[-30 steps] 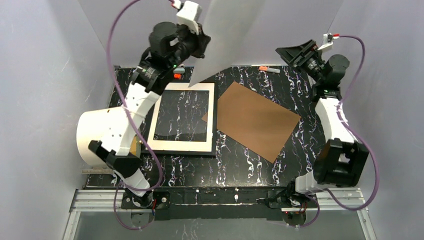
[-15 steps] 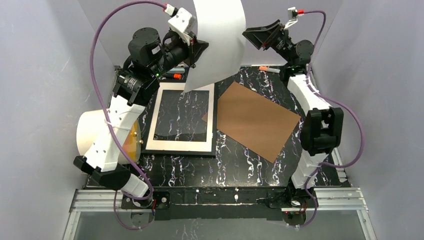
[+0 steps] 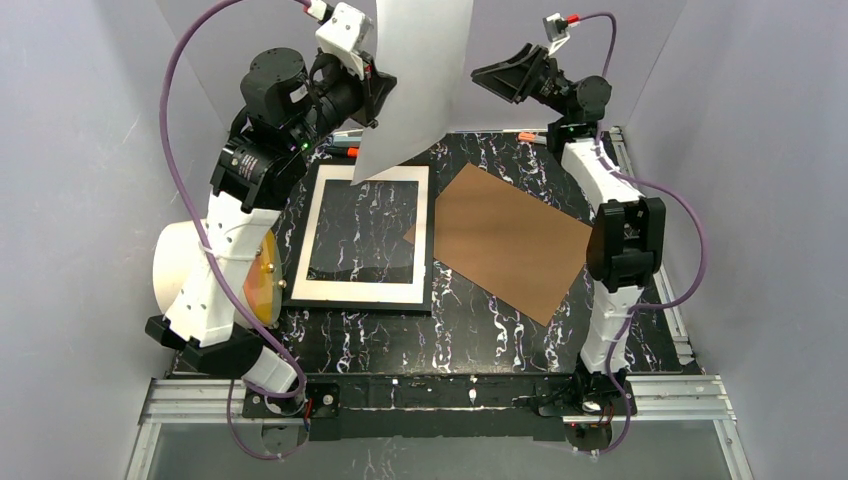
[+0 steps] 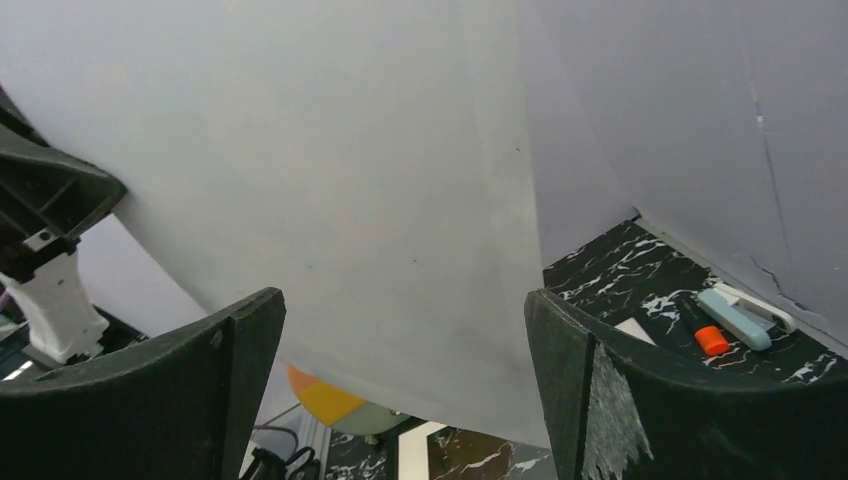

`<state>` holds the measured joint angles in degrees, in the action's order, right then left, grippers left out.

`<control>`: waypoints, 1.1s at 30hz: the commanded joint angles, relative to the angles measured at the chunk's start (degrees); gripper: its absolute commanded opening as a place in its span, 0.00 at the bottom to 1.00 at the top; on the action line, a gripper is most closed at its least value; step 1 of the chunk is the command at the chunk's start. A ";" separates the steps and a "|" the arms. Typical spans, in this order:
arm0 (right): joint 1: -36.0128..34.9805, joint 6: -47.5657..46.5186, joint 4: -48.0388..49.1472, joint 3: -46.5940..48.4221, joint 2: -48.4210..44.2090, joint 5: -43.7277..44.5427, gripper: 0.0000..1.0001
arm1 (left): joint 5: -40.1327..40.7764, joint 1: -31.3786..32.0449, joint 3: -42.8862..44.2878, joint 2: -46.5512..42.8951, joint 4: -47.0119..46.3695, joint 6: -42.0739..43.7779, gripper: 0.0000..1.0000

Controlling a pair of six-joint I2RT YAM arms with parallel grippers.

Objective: Put the photo into the frame
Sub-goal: Turn over the photo from the photo frame.

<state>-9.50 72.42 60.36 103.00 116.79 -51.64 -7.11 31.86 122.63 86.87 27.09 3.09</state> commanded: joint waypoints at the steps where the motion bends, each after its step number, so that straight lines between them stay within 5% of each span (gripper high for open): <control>1: -1.39 2.02 3.12 6.79 1.95 -3.42 0.99 | 2.05 -1.19 0.22 -0.59 0.68 -2.46 0.00; 5: -2.02 0.24 -1.15 6.58 2.13 -1.03 0.99 | 5.40 -1.81 -0.24 0.10 2.27 -4.97 0.00; 10: -2.14 -9.73 -10.68 -5.03 -3.35 9.70 0.99 | 5.42 -3.87 -3.75 -0.39 4.72 -9.36 0.00; 13: -2.18 -12.85 -6.29 -9.22 -3.21 12.90 0.99 | 0.39 -4.59 -4.89 -1.16 5.55 -12.62 0.00; 19: -5.09 5.41 5.90 10.94 14.45 2.10 0.99 | -7.68 -5.39 -6.15 -3.18 5.23 -16.85 0.00; 26: -6.92 4.10 4.60 2.36 10.52 5.47 0.99 | -10.18 -5.58 -5.96 -4.89 3.60 -19.11 0.00; 33: -7.74 23.80 22.61 1.78 12.83 7.13 0.99 | -11.51 -5.65 -4.94 -4.85 3.12 -19.74 0.00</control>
<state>-17.54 84.07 66.67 104.95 131.37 -46.41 -17.17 26.68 116.62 83.64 31.35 -16.10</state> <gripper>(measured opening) 0.985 0.008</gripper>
